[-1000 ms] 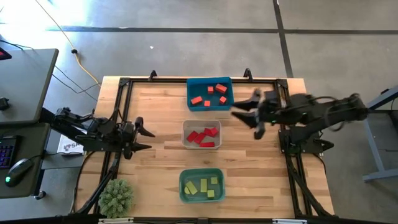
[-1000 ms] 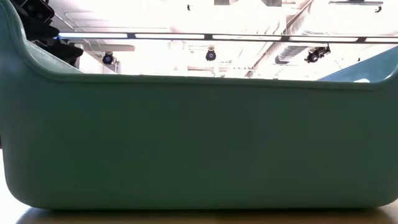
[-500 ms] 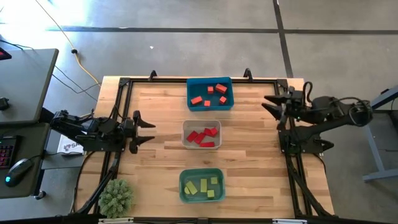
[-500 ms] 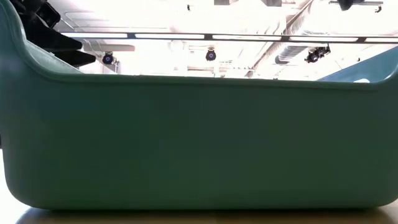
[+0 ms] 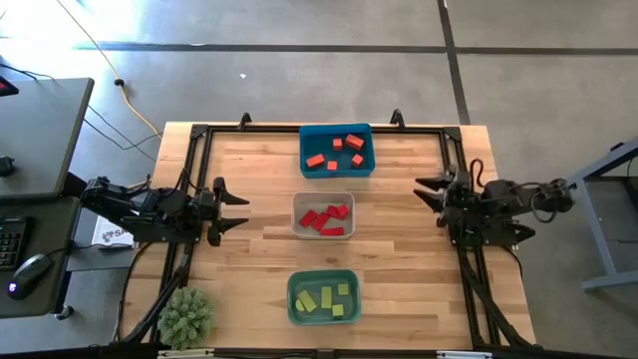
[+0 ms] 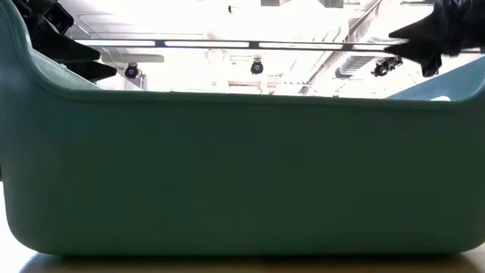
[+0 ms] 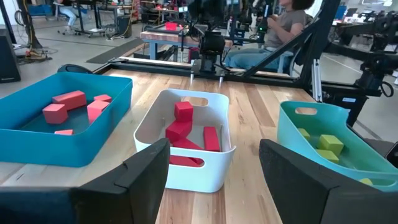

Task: Sort & place blocks by color
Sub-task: Return to Home Position

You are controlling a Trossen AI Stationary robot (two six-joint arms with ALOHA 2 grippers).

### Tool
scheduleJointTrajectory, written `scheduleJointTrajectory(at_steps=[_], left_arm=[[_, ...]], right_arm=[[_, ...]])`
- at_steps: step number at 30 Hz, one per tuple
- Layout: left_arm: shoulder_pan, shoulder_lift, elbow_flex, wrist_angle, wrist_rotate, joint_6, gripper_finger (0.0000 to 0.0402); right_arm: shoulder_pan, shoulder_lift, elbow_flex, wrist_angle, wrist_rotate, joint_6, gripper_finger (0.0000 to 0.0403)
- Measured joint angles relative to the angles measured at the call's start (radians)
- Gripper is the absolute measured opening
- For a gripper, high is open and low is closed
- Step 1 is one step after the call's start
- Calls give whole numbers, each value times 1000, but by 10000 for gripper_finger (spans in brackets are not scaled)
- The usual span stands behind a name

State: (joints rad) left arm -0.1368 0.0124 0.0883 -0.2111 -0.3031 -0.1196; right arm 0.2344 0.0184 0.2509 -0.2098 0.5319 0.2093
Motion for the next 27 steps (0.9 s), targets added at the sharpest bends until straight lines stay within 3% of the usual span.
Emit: scheduleJointTrajectory(at_steps=[12,21,27], left_arm=[[0,0,0,1,4,0,239],[0,0,0,1,4,0,239],[0,0,0,1,4,0,239]], right_arm=[[0,-8,-184,96,16,14,165],[0,0,-186,102,15,16,165],[0,0,-186,102,14,-88,165]])
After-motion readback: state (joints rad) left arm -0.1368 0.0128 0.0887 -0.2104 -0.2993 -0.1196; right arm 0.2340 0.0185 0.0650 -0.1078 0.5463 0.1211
